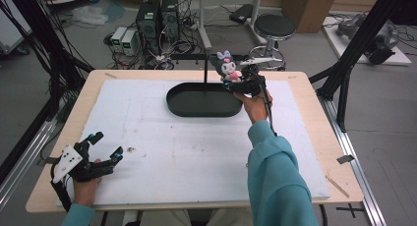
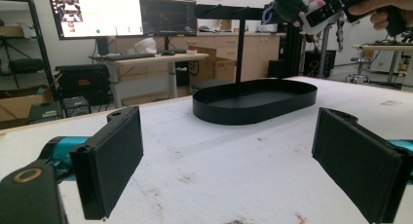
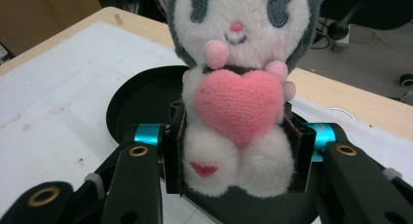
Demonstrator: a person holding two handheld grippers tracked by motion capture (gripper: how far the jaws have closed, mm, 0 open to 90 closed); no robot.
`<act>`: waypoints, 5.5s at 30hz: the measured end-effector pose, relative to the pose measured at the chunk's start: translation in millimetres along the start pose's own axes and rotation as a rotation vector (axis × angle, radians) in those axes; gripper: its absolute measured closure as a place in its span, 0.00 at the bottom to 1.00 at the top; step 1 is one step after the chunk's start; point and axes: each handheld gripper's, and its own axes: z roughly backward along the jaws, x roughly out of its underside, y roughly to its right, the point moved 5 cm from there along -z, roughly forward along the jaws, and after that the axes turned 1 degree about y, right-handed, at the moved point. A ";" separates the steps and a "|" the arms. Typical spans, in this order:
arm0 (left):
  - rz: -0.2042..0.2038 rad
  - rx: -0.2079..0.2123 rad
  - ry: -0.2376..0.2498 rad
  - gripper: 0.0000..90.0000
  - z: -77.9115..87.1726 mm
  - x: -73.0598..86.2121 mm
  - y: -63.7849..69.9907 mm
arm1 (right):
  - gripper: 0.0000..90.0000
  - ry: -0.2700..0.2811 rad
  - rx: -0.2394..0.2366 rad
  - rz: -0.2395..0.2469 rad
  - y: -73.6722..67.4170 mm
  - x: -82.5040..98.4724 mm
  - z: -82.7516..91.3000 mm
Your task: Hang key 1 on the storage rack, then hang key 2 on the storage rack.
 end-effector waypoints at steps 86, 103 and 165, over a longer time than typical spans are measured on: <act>-0.003 0.001 0.002 0.13 0.2 0.0 0.3 | 0.01 -0.142 -0.030 0.057 5.5 18.7 -44.1; -0.002 0.001 0.002 0.13 0.2 0.0 0.2 | 0.01 0.080 -0.143 0.072 3.2 18.8 52.7; -0.002 -0.004 0.004 0.13 0.1 -0.1 0.1 | 0.01 0.294 -0.263 0.235 -7.2 132.8 154.9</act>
